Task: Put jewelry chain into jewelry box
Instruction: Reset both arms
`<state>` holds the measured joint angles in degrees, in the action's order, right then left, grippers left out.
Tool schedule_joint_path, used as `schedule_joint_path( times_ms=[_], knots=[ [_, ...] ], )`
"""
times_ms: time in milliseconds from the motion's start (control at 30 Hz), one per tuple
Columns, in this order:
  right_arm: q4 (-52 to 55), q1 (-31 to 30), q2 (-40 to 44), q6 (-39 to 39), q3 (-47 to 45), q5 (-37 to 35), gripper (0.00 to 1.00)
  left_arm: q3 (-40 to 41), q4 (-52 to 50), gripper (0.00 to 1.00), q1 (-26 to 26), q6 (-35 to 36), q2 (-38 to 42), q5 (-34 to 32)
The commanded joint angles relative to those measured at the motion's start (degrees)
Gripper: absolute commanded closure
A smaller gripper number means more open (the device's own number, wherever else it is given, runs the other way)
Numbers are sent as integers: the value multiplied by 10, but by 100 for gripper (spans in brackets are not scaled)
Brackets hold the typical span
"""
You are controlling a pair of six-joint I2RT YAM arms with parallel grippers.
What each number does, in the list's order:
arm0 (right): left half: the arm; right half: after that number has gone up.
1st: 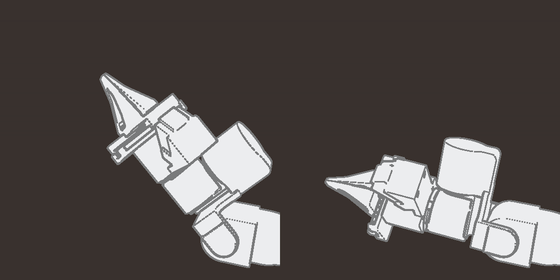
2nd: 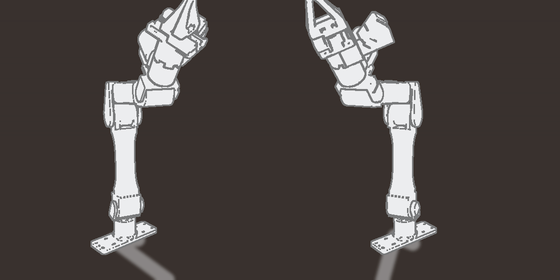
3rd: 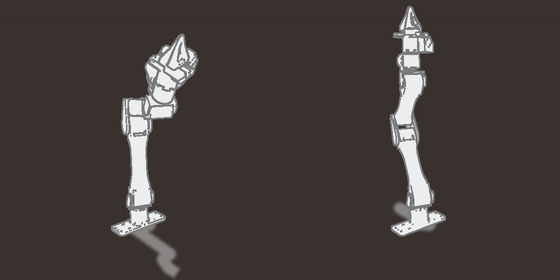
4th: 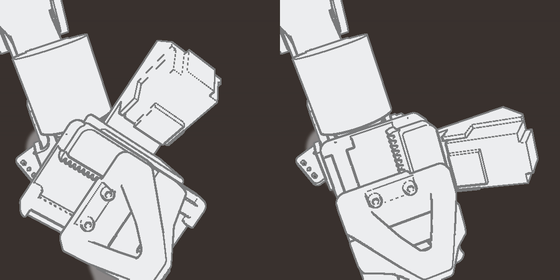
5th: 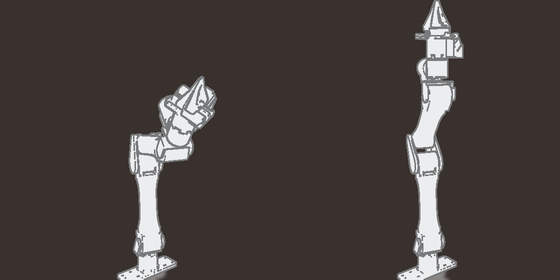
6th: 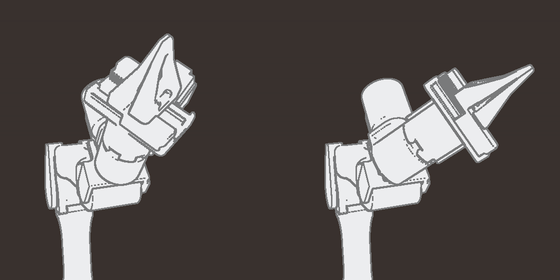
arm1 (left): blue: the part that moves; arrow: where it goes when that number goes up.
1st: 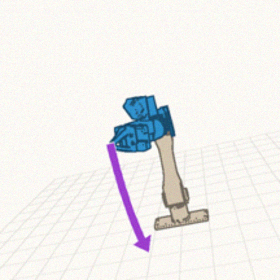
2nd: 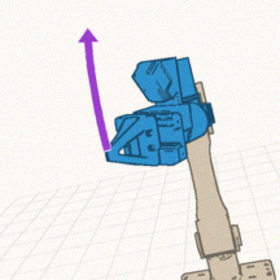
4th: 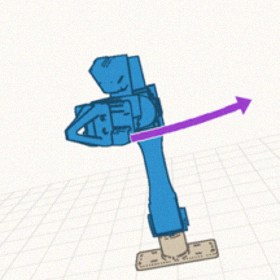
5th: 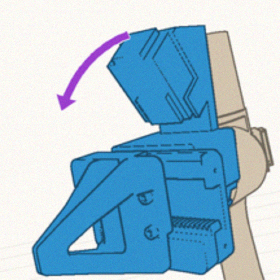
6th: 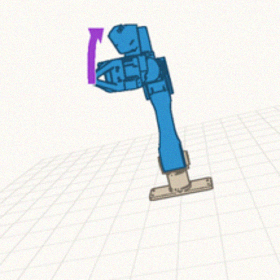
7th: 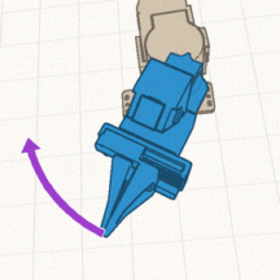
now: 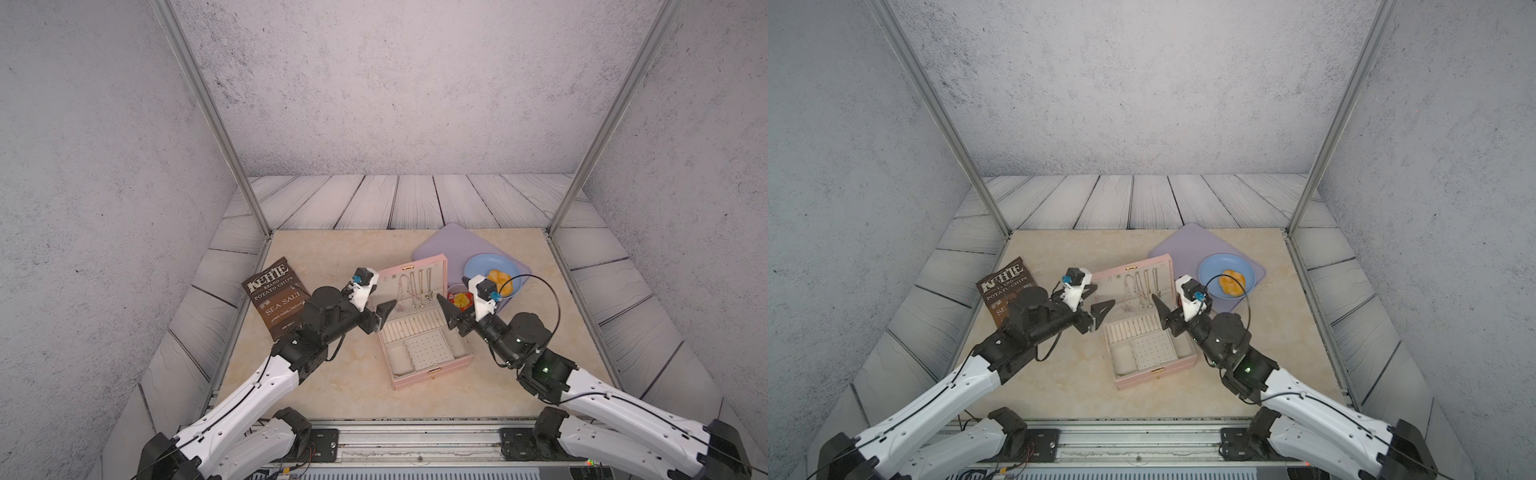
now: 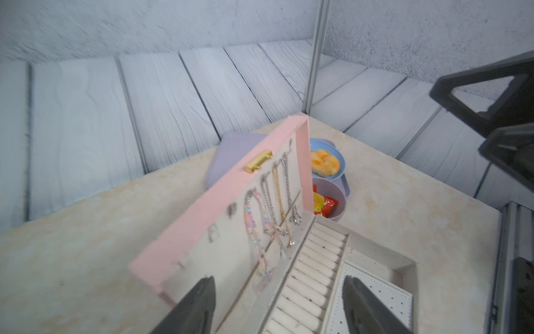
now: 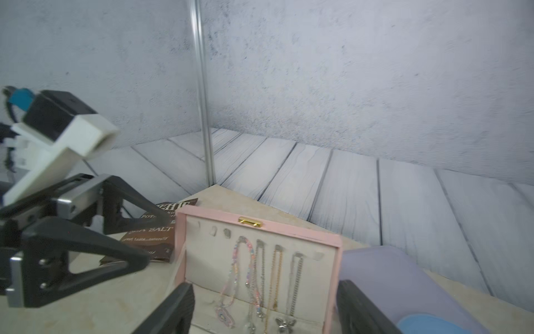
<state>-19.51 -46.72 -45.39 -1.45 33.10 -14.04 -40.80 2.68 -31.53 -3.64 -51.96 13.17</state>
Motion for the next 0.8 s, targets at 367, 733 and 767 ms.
schedule_joint_path(
  times_ms=[367,733,767],
  knots=[
    [78,529,-69,-177,-90,117,1,158,115,12,292,-77,31,-286],
    [-242,531,-287,-69,-156,150,1,245,339,1,304,2,-139,-230],
    [-279,531,-305,-71,-162,154,1,253,380,1,304,6,-155,-219]
  ],
)
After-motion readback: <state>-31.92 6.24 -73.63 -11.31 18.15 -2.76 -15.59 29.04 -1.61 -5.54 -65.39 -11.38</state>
